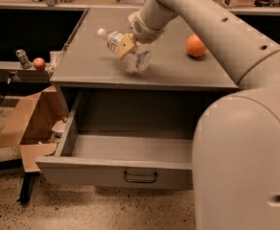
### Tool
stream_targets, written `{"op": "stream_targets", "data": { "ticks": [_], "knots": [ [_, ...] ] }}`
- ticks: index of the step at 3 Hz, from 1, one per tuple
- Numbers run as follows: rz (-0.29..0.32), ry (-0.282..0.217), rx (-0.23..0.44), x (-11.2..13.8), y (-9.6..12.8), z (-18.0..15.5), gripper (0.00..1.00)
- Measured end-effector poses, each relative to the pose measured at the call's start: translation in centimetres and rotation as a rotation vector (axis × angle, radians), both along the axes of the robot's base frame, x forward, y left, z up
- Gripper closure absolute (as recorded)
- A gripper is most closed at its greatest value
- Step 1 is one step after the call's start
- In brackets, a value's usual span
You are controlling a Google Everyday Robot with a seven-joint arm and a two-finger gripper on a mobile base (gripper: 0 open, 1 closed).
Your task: Pick blue plastic bottle from top drawer and place on counter
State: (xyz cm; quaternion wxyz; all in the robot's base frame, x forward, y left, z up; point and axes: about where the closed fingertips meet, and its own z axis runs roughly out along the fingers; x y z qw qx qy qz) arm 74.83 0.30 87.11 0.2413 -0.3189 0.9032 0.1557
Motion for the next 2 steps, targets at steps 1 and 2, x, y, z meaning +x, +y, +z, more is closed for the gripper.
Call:
{"op": "stream_targets", "data": {
  "ticks": [1, 2],
  "knots": [
    [-0.008, 0.019, -0.026, 1.36, 0.75, -1.37, 1.0],
    [-0.008, 0.019, -0.026, 1.44, 0.82, -1.42, 0.74]
  ]
}}
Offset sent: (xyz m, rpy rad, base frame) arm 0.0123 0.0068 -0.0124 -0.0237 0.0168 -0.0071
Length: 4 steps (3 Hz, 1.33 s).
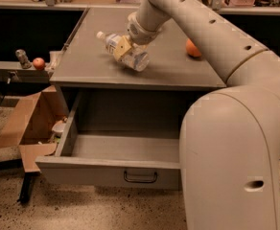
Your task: Pick blue plastic bottle from top drawer and place on counter
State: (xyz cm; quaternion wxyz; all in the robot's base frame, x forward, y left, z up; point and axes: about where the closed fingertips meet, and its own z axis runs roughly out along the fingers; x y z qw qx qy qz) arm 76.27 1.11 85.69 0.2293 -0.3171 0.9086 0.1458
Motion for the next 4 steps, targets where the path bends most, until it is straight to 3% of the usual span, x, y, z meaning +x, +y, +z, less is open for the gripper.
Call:
{"op": "stream_targets", "data": {
  "ticks": [3, 4],
  "knots": [
    [0.0, 0.0, 0.0, 0.0, 0.0, 0.0, 0.04],
    [0.037, -0.03, 0.028, -0.1, 0.7, 2.0, 0.0]
  ]
}}
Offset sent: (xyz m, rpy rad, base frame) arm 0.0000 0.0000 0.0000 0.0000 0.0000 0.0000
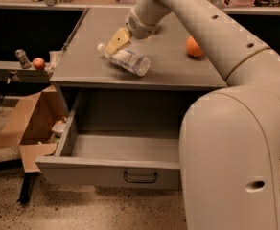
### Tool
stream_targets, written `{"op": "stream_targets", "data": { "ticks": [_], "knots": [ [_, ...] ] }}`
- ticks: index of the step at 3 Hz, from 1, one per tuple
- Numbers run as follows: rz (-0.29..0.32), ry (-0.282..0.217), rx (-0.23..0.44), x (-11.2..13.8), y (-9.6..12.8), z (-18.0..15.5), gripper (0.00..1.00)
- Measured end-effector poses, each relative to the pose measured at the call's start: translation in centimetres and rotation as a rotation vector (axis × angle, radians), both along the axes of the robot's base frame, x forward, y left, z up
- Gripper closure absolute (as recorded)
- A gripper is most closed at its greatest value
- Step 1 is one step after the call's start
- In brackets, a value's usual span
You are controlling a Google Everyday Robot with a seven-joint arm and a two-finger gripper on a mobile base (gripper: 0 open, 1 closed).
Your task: Pick blue plastic bottle from top drawer and place on counter
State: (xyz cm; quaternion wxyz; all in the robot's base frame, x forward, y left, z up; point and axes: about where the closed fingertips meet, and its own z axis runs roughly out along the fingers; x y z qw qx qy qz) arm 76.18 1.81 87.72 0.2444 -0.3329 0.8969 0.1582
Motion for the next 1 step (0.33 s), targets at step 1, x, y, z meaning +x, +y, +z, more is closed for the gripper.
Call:
{"op": "stream_targets", "data": {
  "ticks": [1],
  "knots": [
    [0.066, -0.084, 0.066, -0.25, 0.79, 5.84, 0.0]
  ]
}}
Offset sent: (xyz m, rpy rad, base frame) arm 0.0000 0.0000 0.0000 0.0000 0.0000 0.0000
